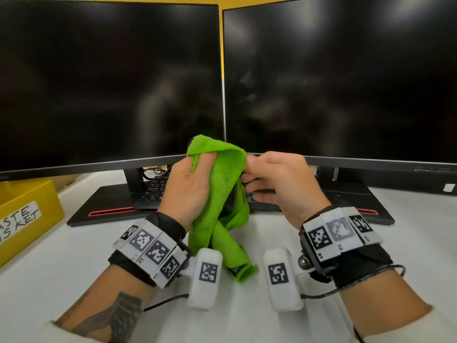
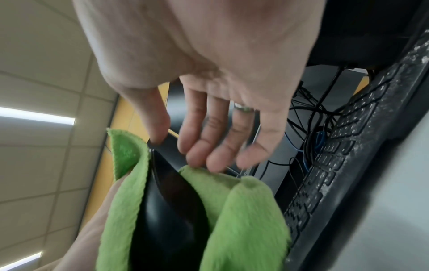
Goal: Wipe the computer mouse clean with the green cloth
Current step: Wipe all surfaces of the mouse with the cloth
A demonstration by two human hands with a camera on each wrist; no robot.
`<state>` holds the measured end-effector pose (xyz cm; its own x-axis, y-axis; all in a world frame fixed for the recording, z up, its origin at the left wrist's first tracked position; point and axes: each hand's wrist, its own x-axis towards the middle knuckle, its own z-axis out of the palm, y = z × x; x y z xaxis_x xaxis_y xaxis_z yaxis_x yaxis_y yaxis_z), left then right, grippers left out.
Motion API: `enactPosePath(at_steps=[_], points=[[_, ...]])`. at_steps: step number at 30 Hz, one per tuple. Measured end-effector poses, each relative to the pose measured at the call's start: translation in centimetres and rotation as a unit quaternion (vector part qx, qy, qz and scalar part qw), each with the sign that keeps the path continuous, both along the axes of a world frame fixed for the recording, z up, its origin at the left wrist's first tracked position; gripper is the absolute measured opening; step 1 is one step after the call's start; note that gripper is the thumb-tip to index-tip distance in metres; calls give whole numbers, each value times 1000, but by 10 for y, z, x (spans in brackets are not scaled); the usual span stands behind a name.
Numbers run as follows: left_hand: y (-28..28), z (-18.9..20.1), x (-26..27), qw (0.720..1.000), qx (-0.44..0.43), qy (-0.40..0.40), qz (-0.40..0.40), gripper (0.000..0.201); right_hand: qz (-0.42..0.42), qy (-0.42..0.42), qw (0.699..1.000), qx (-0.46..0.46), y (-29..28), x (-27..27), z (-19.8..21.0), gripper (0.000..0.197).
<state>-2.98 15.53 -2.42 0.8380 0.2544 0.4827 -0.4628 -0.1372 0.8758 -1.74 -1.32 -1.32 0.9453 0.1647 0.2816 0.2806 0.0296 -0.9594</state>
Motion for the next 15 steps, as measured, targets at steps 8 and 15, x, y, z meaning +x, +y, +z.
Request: enactPosePath(at_steps=[8, 15], points=[[7, -2, 8, 995, -33, 9, 95, 50, 54, -94, 981, -163, 6, -2, -10, 47], [11, -1, 13, 994, -48, 34, 95, 47, 18, -167, 976, -135, 11, 1, -14, 93]])
